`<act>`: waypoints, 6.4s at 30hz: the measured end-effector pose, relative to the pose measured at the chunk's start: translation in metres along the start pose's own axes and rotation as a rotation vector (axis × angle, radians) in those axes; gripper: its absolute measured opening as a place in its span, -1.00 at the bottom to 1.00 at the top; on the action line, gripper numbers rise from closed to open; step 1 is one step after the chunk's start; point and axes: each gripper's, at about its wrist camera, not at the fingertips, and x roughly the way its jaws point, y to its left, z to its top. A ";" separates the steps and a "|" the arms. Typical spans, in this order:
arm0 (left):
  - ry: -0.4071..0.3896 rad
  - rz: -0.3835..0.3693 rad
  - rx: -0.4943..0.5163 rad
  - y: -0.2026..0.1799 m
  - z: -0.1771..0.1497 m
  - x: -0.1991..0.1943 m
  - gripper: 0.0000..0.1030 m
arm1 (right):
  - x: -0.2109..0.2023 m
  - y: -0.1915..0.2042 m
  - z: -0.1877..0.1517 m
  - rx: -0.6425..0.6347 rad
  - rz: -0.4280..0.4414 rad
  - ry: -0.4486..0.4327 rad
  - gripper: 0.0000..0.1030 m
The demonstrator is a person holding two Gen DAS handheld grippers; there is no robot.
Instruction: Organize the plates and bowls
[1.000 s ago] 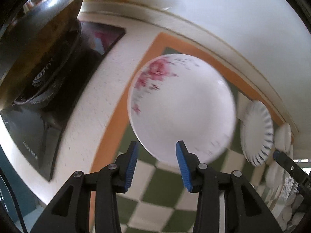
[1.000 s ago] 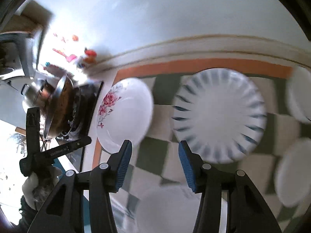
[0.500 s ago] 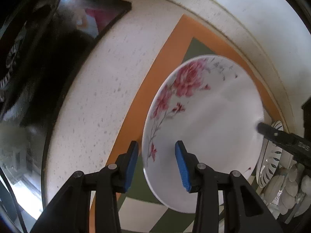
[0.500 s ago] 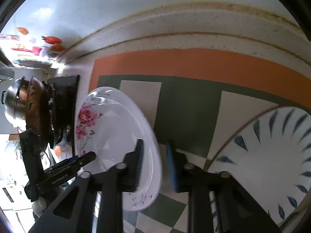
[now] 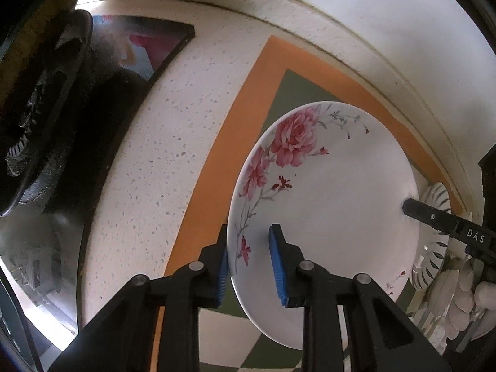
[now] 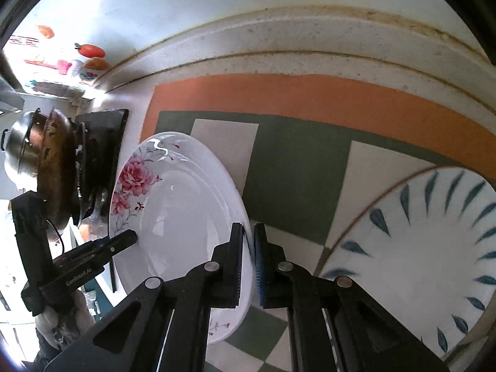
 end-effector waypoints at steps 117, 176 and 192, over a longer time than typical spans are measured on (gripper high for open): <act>0.130 -0.038 0.367 -0.223 -0.022 0.008 -0.70 | -0.106 -0.151 -0.091 0.334 -0.137 -0.136 -0.81; 0.170 0.081 0.260 -0.175 -0.209 0.015 -0.59 | -0.044 -0.090 -0.259 0.153 -0.137 0.068 -0.72; 0.159 0.097 0.194 -0.165 -0.223 0.011 -0.54 | -0.054 -0.084 -0.268 0.149 -0.157 0.057 -0.59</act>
